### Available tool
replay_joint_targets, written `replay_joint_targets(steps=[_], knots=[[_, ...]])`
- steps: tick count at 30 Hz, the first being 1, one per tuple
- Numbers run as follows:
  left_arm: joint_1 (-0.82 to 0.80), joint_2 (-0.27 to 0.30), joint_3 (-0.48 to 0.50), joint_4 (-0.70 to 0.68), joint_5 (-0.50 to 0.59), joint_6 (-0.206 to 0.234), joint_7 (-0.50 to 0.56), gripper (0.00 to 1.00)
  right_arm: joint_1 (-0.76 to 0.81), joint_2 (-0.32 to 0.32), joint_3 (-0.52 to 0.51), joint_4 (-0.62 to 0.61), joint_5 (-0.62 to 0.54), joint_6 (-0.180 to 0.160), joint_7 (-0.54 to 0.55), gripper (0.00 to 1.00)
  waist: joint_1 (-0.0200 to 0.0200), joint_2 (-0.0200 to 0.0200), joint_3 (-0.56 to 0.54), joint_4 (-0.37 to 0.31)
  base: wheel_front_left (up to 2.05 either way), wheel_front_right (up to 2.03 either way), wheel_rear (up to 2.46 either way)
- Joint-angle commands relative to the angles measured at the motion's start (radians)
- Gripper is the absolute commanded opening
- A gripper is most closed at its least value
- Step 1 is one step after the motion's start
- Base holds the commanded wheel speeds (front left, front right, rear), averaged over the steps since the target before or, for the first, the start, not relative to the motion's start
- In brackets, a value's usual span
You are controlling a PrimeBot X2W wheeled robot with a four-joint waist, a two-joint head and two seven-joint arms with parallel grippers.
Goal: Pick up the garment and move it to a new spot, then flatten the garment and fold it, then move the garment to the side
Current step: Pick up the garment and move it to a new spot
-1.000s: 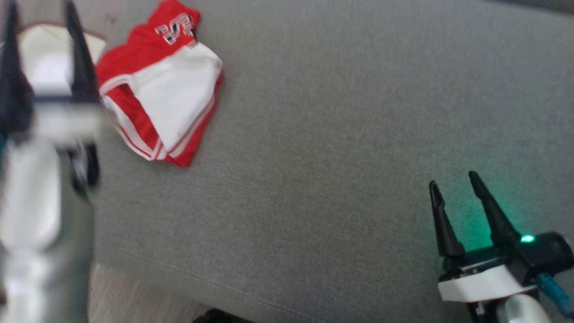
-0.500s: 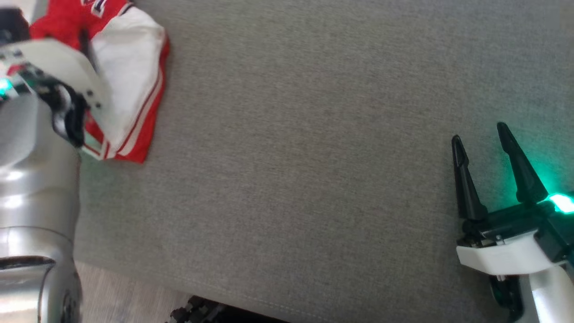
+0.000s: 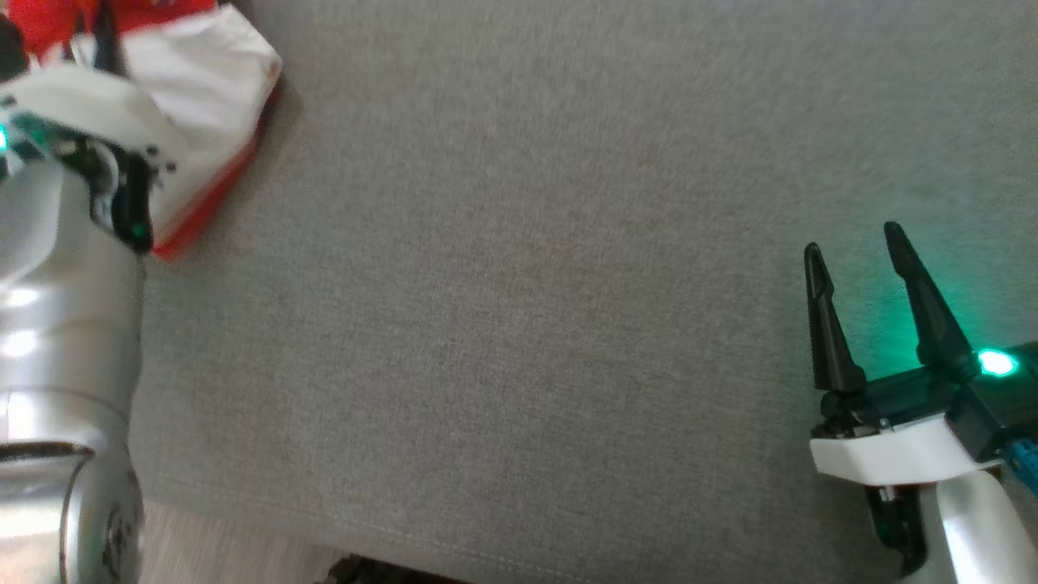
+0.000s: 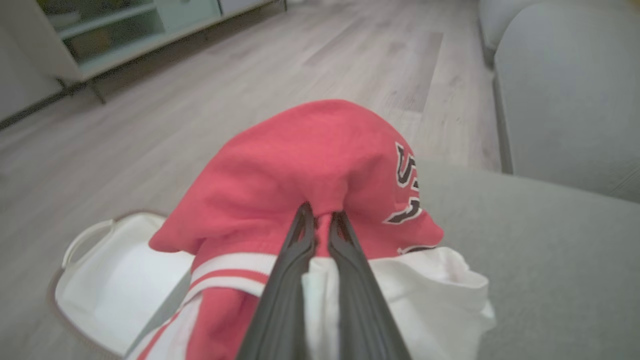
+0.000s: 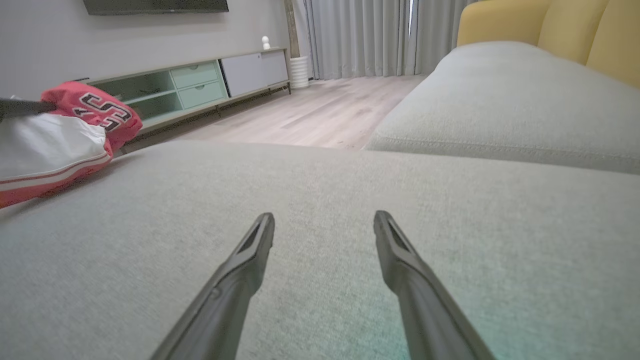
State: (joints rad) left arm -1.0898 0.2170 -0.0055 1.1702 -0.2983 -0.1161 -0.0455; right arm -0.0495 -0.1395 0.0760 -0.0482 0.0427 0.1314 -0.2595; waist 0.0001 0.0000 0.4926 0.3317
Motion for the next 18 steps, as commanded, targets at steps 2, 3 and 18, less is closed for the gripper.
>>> replay_joint_targets(steps=[2,3,18], knots=[[-0.07,0.074,-0.022,-0.061,0.021,-0.009,-0.051,0.0,0.019,0.019,0.028,-0.024,0.014,-0.001,-0.002,1.0,-0.0001,0.0,-0.112,-0.024,0.0,0.0,0.0],[-0.081,0.073,-0.039,-0.072,0.026,-0.011,-0.064,0.0,0.023,0.026,0.029,-0.025,0.016,-0.001,-0.002,1.0,-0.0001,0.0,-0.138,-0.03,0.0,0.0,0.0],[0.025,0.062,-0.387,-0.504,-0.198,-0.014,0.016,0.0,0.101,0.088,0.027,-0.09,0.087,-0.001,-0.002,1.0,-0.0001,0.0,-0.452,-0.288,0.0,0.0,0.0]])
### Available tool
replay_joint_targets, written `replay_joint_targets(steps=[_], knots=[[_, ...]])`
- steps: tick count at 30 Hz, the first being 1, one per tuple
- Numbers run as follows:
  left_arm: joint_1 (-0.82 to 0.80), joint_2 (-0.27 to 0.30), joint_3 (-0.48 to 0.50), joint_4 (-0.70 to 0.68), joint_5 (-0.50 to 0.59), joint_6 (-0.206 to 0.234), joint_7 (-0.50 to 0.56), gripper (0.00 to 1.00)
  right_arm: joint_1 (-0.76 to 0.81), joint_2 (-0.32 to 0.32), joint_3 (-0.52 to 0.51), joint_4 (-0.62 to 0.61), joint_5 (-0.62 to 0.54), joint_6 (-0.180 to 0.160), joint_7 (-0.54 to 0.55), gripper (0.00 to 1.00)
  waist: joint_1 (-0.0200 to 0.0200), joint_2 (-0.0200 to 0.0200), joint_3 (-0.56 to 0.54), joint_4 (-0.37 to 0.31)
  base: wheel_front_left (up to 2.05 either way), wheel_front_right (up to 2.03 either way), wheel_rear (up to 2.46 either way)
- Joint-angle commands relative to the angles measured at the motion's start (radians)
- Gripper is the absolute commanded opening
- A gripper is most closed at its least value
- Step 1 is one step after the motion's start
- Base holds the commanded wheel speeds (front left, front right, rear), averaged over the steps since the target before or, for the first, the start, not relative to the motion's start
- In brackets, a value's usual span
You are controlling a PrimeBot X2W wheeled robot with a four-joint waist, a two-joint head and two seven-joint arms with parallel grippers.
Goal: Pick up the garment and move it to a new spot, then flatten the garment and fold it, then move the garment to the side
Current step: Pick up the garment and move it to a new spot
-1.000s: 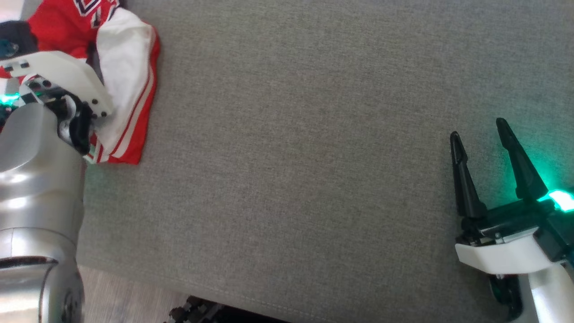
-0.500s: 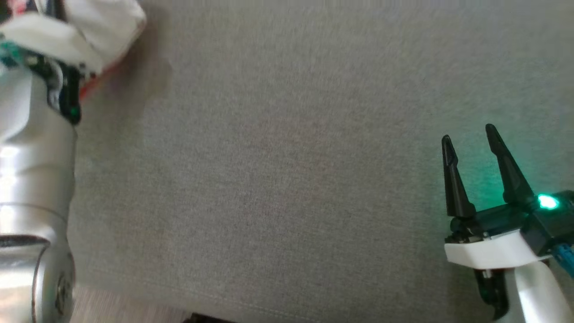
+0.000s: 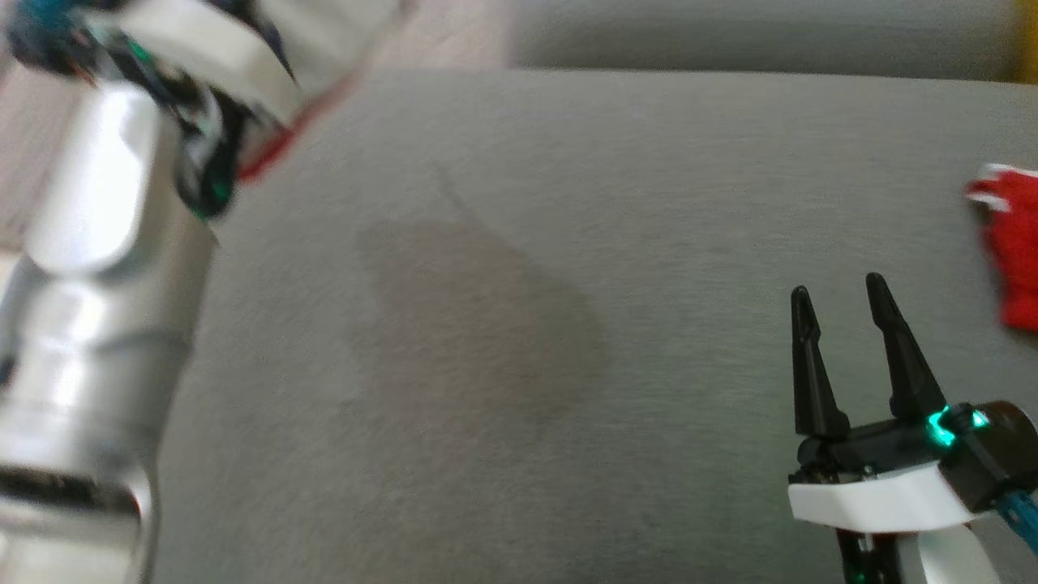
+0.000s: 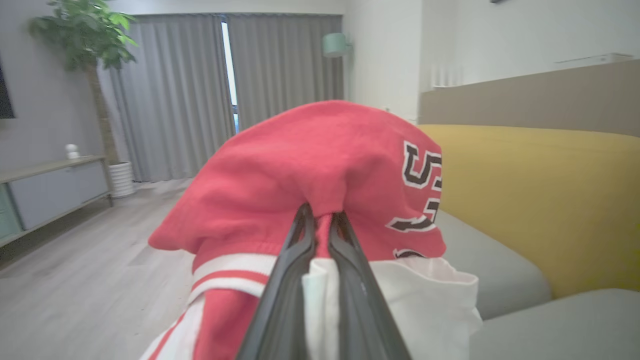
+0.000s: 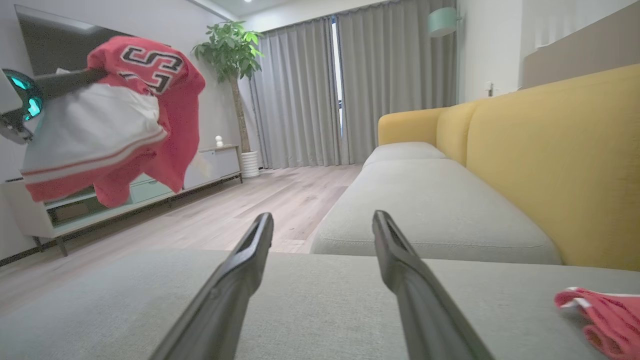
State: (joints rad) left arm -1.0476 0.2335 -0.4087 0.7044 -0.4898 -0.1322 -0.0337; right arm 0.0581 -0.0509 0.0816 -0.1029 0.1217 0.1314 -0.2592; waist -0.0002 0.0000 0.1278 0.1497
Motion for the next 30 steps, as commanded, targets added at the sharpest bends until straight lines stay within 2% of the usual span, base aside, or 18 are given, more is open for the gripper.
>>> replay_joint_targets(steps=[1,6,10,15,19,20,21,22,26,30], knots=[[0.009,0.049,-0.001,-0.074,-0.023,0.002,0.022,0.0,-0.003,0.0,0.022,-0.038,0.017,-0.001,-0.003,1.0,0.0002,0.0,-0.097,-0.13,0.0,0.0,0.0],[0.164,0.038,-0.073,-0.223,-0.058,0.003,0.087,0.0,0.01,0.0,0.021,-0.05,0.054,-0.001,-0.003,1.0,0.0002,0.0,-0.114,-0.245,0.0,0.0,0.0],[0.299,-0.008,-0.134,-0.273,-0.051,0.039,0.104,0.0,0.007,0.0,0.03,-0.058,0.073,-0.001,-0.003,1.0,0.0002,0.0,-0.081,-0.33,0.0,0.0,0.0],[0.424,-0.095,-0.18,-0.219,-0.064,0.071,0.057,0.0,-0.017,0.001,0.07,-0.065,0.082,-0.001,-0.003,1.0,0.0002,0.0,-0.002,-0.408,0.0,0.0,0.0],[0.469,-0.132,-0.233,-0.128,-0.024,0.089,-0.017,0.0,-0.038,0.001,0.084,-0.064,0.106,-0.001,-0.003,1.0,0.0002,0.0,0.049,-0.438,0.0,0.0,0.0],[0.473,-0.14,-0.242,-0.109,-0.016,0.094,-0.039,0.42,-0.042,0.001,0.084,-0.062,0.11,-0.001,-0.003,1.0,0.0002,0.0,0.056,-0.438,0.0,0.0,0.0],[0.473,-0.14,-0.242,-0.109,-0.016,0.094,-0.039,0.42,-0.042,0.001,0.084,-0.062,0.11,-0.001,-0.003,1.0,0.0002,0.0,0.056,-0.438,0.0,0.0,0.0],[0.475,-0.147,-0.251,-0.093,-0.01,0.097,-0.06,1.0,-0.044,0.001,0.083,-0.06,0.114,-0.001,-0.003,1.0,0.0002,0.0,0.059,-0.436,0.0,0.0,0.0],[0.473,-0.167,-0.254,-0.065,-0.003,0.12,-0.168,1.0,-0.039,0.001,0.076,-0.041,0.117,-0.001,-0.003,1.0,0.0002,0.0,0.033,-0.401,0.0,0.0,0.0],[0.487,-0.173,-0.234,-0.072,0.009,0.171,-0.216,1.0,-0.019,0.001,0.064,-0.016,0.119,-0.001,-0.003,1.0,0.0002,0.0,-0.049,-0.348,0.0,0.0,0.0]])
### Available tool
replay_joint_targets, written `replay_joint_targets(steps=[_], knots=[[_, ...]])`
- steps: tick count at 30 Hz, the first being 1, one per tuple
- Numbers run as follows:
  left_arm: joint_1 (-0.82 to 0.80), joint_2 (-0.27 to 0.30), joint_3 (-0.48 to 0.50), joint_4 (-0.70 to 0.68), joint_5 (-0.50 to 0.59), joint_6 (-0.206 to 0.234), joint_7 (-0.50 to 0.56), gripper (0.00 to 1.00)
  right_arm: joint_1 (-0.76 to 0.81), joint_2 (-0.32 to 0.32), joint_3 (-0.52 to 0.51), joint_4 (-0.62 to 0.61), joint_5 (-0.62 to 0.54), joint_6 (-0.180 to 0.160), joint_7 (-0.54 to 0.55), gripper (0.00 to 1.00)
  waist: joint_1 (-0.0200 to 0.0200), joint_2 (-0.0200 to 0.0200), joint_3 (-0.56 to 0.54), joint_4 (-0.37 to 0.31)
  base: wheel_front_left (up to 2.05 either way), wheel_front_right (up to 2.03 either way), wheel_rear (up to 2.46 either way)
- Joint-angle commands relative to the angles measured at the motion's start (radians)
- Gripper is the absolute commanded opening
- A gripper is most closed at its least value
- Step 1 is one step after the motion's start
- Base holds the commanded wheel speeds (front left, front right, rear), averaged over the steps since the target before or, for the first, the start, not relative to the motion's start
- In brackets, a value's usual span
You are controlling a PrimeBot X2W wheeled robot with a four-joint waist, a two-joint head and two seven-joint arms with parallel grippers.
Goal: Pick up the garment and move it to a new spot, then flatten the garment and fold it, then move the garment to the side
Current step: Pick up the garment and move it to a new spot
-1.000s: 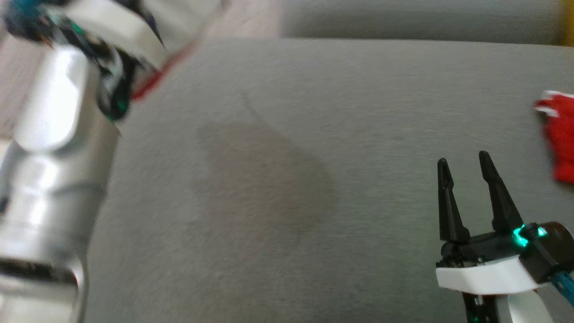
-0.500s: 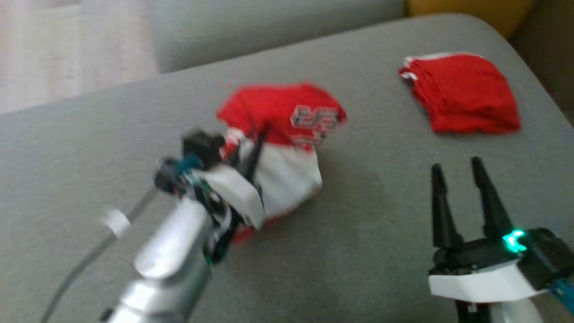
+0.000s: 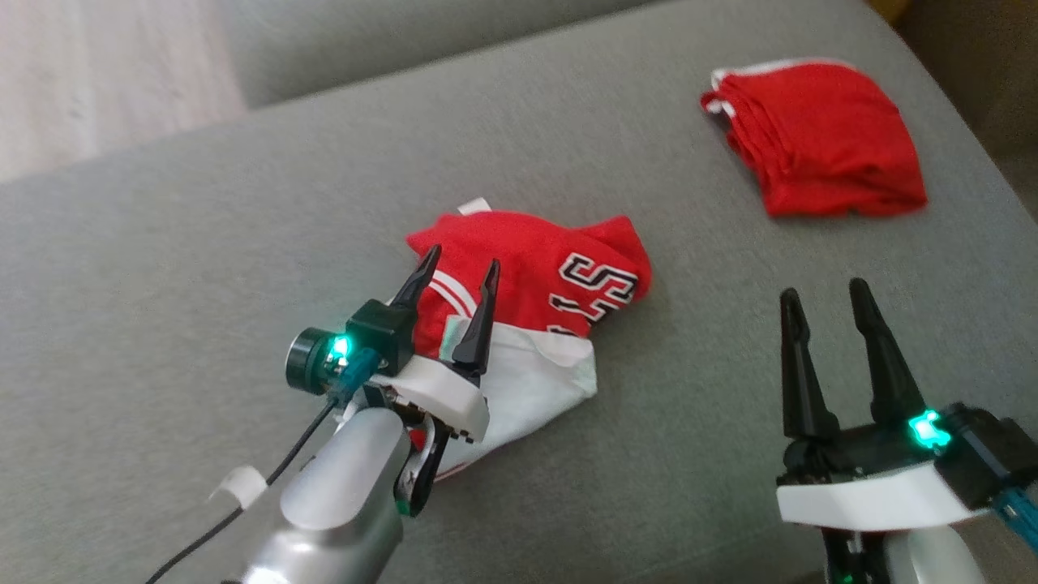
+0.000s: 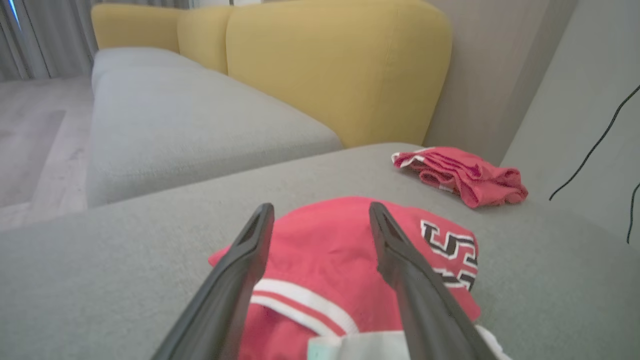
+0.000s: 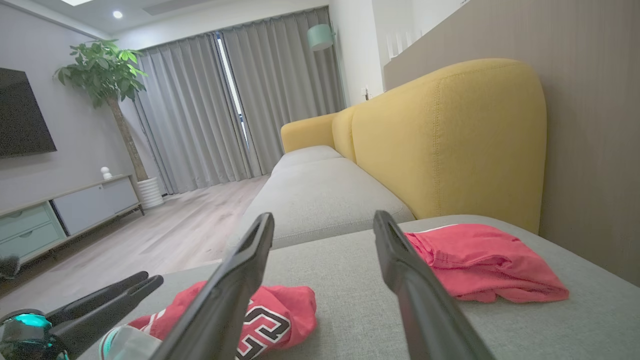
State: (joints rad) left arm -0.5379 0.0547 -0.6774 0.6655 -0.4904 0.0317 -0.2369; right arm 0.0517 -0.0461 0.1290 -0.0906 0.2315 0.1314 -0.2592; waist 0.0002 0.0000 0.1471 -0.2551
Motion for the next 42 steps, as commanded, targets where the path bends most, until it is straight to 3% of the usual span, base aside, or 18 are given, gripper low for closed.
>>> replay_joint_targets(steps=[1,9,19,25,42], knots=[[-0.013,0.005,0.04,-0.043,0.014,0.016,-0.018,1.0,-0.005,-0.004,0.011,-0.023,0.009,-0.001,-0.003,1.0,-0.0002,0.0,-0.092,0.074,0.0,0.0,0.0],[0.175,0.035,0.206,-0.315,0.098,0.118,-0.025,1.0,0.045,-0.004,-0.046,-0.005,-0.012,-0.001,-0.003,1.0,-0.0002,0.0,-0.205,0.217,0.0,0.0,0.0],[0.55,0.014,0.419,-0.623,0.213,0.133,-0.025,1.0,0.161,-0.004,-0.109,0.004,-0.063,-0.001,-0.003,1.0,-0.0002,0.0,-0.266,0.304,0.0,0.0,0.0],[0.747,0.0,0.433,-0.68,0.314,0.144,-0.025,1.0,0.207,-0.004,-0.116,0.019,-0.088,-0.001,-0.003,1.0,-0.0002,0.0,-0.278,0.317,0.0,0.0,0.0],[0.762,-0.004,0.424,-0.698,0.338,0.147,-0.025,1.0,0.214,-0.004,-0.086,0.048,-0.094,-0.001,-0.003,1.0,-0.0002,0.0,-0.296,0.309,0.0,0.0,0.0]])
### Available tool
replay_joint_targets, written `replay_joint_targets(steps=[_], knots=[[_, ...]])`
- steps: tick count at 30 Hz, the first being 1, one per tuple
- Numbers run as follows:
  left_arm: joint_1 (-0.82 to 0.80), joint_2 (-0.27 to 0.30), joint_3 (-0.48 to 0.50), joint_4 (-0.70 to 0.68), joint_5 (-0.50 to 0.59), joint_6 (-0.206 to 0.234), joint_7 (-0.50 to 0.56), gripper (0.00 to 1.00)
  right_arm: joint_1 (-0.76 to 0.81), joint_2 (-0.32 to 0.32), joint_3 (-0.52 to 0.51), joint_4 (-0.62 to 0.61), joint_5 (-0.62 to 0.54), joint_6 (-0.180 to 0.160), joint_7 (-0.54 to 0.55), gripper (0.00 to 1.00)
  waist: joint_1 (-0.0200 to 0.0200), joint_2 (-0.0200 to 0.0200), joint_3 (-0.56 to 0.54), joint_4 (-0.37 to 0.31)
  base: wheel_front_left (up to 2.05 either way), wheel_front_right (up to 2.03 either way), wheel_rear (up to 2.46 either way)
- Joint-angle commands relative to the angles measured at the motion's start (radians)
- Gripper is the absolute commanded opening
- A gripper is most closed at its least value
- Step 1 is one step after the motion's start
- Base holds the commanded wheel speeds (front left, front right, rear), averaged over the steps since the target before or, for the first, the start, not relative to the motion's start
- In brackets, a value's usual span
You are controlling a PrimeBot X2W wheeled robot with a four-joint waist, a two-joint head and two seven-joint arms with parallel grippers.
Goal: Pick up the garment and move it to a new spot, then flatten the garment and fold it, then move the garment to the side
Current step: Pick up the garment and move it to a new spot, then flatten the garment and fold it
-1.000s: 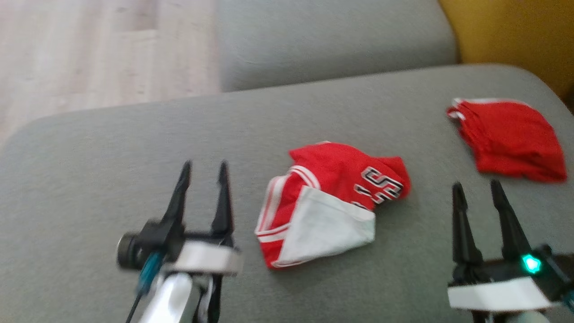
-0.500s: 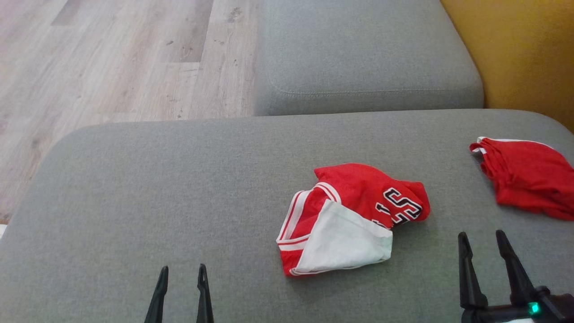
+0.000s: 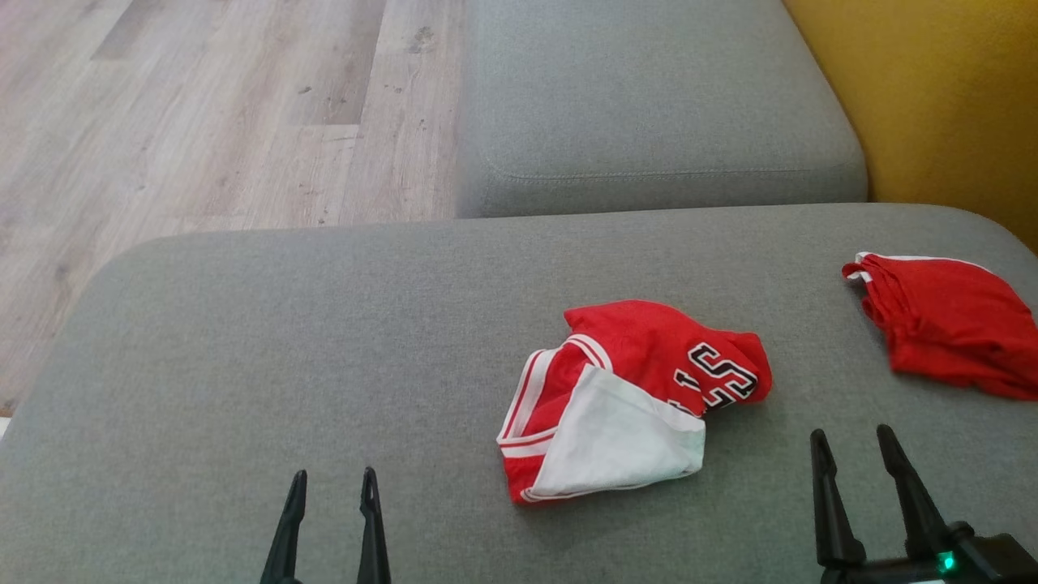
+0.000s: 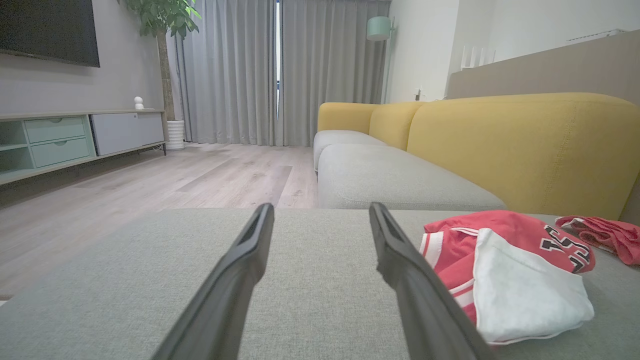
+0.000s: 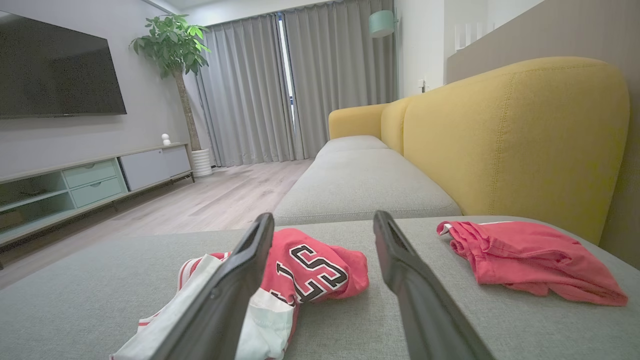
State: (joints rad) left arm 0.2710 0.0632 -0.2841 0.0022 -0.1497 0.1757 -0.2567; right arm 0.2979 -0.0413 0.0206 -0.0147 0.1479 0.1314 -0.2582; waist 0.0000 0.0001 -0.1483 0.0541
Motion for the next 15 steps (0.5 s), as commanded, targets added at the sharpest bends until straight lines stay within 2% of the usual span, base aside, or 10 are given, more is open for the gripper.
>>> replay_joint_targets(steps=[1,10,15], knots=[[-0.045,-0.013,0.029,-0.034,-0.004,0.004,-0.005,1.0,-0.031,-0.009,0.024,-0.027,-0.01,-0.001,-0.004,1.0,0.0,-0.0001,-0.001,-0.002,0.0,0.0,0.0],[-0.042,-0.013,0.022,-0.012,-0.035,0.0,-0.005,1.0,-0.029,-0.009,0.032,-0.027,-0.017,-0.001,-0.004,1.0,0.0,-0.0001,0.015,-0.016,0.0,0.0,0.0],[-0.097,-0.013,-0.02,0.071,-0.082,-0.042,-0.005,1.0,-0.046,-0.009,0.02,-0.026,0.049,-0.001,-0.004,1.0,0.0,-0.0001,0.064,-0.028,0.0,0.0,0.0]])
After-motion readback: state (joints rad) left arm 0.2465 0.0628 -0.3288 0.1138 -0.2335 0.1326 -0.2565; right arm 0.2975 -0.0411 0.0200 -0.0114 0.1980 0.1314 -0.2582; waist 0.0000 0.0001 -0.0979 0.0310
